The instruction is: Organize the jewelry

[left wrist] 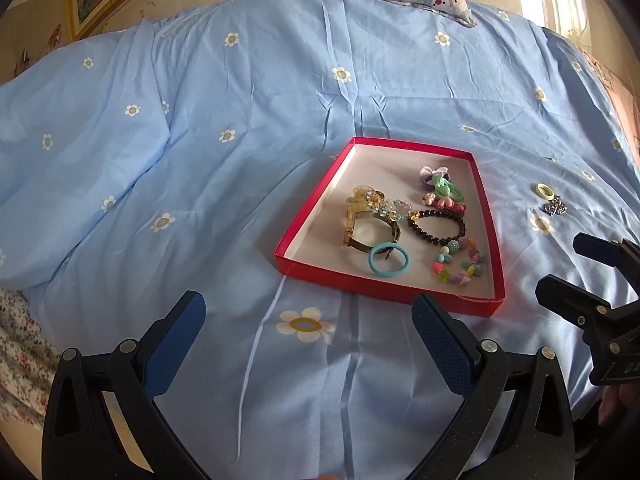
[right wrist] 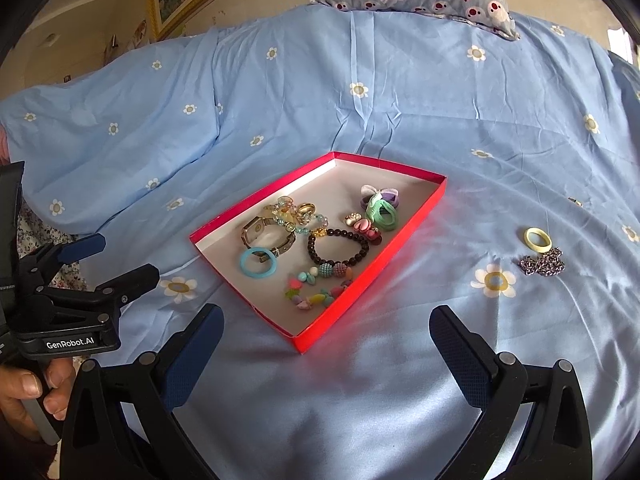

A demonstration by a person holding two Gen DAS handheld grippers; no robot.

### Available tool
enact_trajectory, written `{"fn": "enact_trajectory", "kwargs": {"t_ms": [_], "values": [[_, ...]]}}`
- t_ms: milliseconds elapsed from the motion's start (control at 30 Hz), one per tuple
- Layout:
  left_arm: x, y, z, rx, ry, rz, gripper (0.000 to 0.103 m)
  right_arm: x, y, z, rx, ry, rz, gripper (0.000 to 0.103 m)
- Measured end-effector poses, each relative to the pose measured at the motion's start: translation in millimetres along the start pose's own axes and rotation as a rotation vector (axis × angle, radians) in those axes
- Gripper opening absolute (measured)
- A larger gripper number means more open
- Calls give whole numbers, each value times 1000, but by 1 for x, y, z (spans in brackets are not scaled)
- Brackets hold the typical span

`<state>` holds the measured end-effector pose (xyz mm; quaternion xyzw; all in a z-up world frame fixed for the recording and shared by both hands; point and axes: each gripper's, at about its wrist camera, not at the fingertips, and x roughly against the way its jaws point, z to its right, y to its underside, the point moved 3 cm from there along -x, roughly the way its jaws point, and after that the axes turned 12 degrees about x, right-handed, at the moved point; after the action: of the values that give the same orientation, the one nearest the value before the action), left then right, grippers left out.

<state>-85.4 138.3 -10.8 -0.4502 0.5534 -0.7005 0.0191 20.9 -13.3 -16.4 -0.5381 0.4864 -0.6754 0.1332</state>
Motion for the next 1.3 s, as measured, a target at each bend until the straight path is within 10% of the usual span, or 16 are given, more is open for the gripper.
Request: {"fn": "enact_trajectory", "kwargs": {"t_ms": [1300], "values": [[2, 1, 2, -3, 15, -7, 103, 4, -5, -9, 8, -15, 5, 103]]}}
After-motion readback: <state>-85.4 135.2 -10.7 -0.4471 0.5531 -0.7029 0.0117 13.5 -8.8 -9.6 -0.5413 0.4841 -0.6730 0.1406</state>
